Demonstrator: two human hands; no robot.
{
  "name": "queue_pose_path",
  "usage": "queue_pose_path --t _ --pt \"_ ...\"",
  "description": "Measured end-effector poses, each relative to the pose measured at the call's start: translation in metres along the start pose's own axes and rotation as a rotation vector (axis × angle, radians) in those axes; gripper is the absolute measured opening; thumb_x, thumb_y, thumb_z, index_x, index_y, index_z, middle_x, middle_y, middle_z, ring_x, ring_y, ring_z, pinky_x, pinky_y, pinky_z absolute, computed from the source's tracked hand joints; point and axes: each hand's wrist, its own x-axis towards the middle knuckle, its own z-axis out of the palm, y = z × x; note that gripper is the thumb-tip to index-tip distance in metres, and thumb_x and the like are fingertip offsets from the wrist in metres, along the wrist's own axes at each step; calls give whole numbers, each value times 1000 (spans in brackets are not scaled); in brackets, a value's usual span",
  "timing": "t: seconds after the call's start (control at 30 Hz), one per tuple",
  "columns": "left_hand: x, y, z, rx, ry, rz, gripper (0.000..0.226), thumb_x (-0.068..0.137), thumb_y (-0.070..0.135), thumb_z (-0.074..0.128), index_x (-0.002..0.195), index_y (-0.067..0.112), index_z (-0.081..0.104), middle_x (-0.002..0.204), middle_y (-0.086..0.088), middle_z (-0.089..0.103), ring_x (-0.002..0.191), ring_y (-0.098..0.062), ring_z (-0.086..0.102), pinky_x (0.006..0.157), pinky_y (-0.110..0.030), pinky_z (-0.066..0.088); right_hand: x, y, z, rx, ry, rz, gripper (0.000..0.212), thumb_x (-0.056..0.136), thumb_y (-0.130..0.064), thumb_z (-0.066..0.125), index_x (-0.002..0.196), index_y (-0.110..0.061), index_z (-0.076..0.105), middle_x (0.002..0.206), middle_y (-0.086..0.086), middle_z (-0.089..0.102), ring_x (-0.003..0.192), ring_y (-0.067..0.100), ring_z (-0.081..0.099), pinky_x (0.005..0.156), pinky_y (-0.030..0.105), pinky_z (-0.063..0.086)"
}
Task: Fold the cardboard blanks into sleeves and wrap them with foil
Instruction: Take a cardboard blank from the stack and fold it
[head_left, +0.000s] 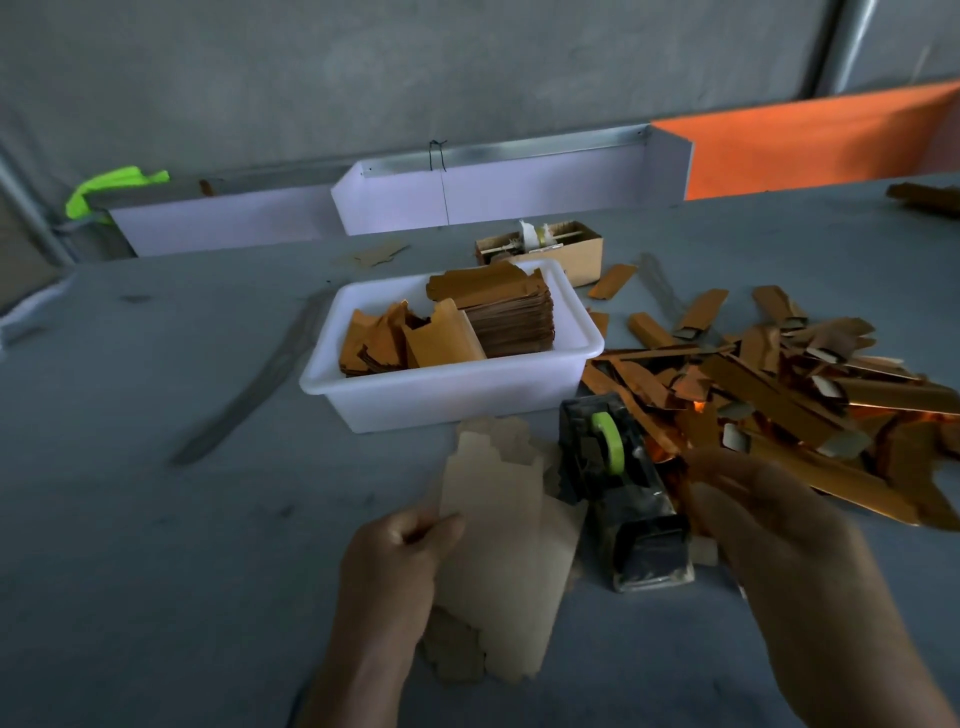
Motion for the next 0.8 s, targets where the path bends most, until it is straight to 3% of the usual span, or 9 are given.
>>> queue_pose_path --t 0.13,0.27,0.37,0.47,0.53,0.6,0.7,0.8 --pt "-3 15 1 -63 19 74 27 82 16 71 56 21 71 61 3 66 64 -13 55 64 -32 45 -2 0 5 -60 7 -57 22 84 -16 60 89 -36 66 99 -2 67 89 17 61 72 34 46" --pt "-17 36 -3 -277 -177 25 10 79 22 70 73 17 75 71 -5 71 67 -15 59 65 -30 45 -6 -5 5 -110 1 -86 28 85 -13 60 84 -40 65 95 -3 65 83 10 59 64 23 41" --pt "-26 49 -6 -387 -297 3 29 62 35 71 80 12 76 84 -17 73 76 -28 64 76 -43 50 -9 -13 10 -123 -40 -106 23 86 -13 60 88 -35 66 90 -2 66 74 5 60 55 13 41" --pt "-32 59 -7 -381 -318 26 40 59 42 73 86 12 76 93 -29 69 85 -44 62 88 -61 46 -12 -21 16 -82 -119 -91 15 85 -19 60 91 -31 67 80 -9 68 75 -3 62 52 6 44" --pt "-34 61 -7 -385 -329 36 37 62 39 83 86 11 76 93 -32 66 80 -37 59 81 -57 47 -14 -28 20 3 -224 -20 11 79 -32 60 87 -32 68 76 -12 68 76 -1 63 53 10 47" --pt "-36 61 -5 -416 -340 32 32 63 33 85 82 9 75 82 -28 66 76 -30 55 74 -46 43 -15 -31 24 65 -308 59 19 71 -38 61 86 -29 68 79 -18 69 81 1 63 63 17 49" --pt "-35 56 -5 -459 -373 -20 27 58 27 81 78 10 74 78 -16 67 74 -28 56 73 -39 42 -18 -32 30 184 -304 213 10 75 -19 67 85 -16 68 80 -1 71 90 20 65 82 42 53" --pt "-38 55 -9 -486 -544 -120 31 60 16 76 89 4 73 88 -16 73 73 -25 69 61 -29 55 -22 -32 33 319 -217 300 3 74 -9 68 72 -10 66 77 17 67 88 36 61 86 62 47"
